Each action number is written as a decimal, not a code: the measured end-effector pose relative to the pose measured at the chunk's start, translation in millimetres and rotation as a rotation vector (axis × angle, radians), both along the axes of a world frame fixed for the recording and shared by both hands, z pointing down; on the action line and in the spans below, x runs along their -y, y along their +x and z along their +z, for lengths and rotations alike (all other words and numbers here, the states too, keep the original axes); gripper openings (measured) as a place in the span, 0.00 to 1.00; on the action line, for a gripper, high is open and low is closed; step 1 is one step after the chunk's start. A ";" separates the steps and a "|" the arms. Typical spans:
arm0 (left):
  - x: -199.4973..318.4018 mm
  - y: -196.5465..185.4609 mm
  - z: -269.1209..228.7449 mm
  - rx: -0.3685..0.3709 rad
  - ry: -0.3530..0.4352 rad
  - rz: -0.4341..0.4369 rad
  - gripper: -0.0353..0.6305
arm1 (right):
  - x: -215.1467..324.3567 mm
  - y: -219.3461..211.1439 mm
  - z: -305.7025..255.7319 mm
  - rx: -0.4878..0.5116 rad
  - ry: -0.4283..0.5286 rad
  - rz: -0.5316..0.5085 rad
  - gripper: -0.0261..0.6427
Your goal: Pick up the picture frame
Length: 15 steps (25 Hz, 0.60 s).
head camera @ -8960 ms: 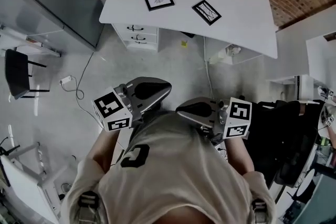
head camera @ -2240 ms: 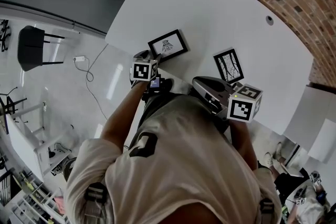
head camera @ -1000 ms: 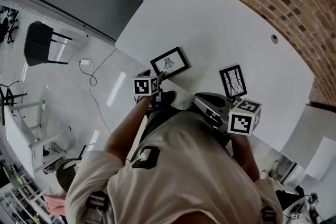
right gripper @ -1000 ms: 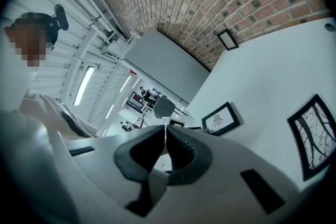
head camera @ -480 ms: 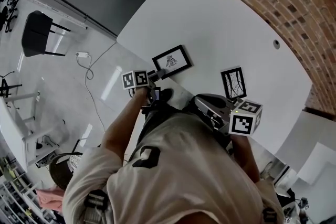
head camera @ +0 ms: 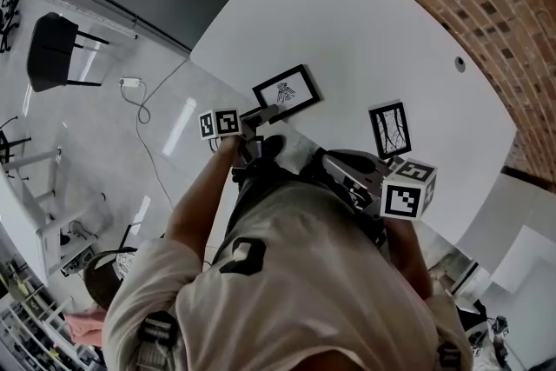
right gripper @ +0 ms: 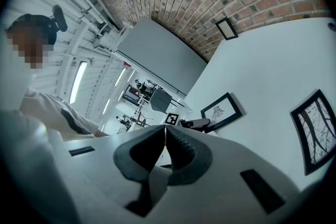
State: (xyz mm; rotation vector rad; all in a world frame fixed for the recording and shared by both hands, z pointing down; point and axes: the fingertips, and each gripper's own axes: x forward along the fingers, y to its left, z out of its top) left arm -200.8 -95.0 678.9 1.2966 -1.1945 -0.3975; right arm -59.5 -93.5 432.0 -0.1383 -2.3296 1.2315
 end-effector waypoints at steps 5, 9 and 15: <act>4.1 10.4 6.4 -0.030 0.004 0.076 0.51 | -3.9 -5.1 1.2 -0.017 0.001 0.012 0.05; 6.0 6.9 9.4 -0.052 0.016 0.091 0.47 | -3.3 -8.6 2.6 -0.028 0.002 0.031 0.05; 1.0 -0.7 -0.3 -0.122 0.061 0.118 0.32 | -8.7 -18.8 3.2 -0.020 0.009 0.033 0.05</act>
